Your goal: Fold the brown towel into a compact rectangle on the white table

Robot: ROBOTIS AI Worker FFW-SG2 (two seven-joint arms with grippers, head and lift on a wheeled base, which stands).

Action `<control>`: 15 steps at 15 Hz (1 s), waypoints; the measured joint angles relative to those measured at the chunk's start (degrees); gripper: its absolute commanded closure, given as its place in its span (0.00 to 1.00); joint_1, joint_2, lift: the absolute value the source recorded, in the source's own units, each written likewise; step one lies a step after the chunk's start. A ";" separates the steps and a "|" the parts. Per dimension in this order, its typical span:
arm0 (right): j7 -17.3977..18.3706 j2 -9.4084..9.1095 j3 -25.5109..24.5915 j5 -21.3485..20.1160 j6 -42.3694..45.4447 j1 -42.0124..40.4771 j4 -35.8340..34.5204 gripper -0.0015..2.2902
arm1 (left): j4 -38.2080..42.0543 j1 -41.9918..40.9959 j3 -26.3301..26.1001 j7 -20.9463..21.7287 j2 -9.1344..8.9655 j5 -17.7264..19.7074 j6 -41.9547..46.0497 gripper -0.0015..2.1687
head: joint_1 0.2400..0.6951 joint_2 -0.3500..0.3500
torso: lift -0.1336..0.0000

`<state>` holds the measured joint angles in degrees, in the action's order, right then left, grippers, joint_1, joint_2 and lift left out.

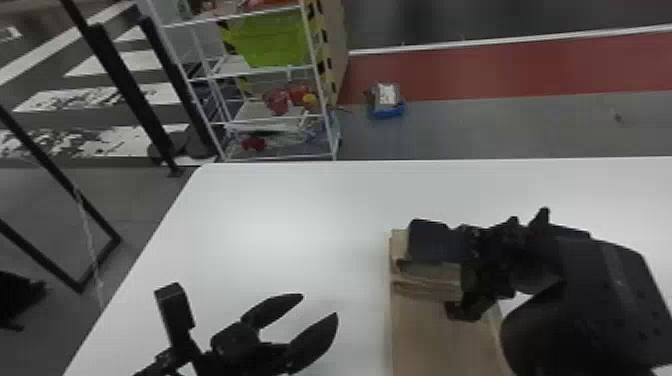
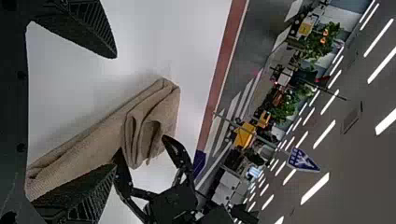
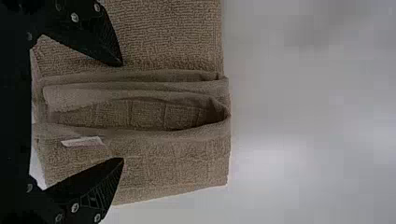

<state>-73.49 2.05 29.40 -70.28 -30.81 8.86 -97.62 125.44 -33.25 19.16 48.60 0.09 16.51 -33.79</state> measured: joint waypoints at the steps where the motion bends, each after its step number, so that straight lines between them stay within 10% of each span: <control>1: 0.05 -0.14 0.07 -0.07 -0.11 0.09 0.14 0.17 | -0.16 0.02 0.00 0.00 0.00 0.00 0.20 0.02 | 1.00 0.84 | 0.08; 15: 0.63 -2.03 -0.52 -0.95 -0.58 1.75 2.11 0.31 | -0.75 0.03 0.16 0.65 0.00 0.09 0.61 0.02 | 1.00 0.85 | 0.08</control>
<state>-72.86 0.01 28.88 -71.23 -31.39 10.61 -95.51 124.69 -33.22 19.32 49.25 0.09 16.60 -33.18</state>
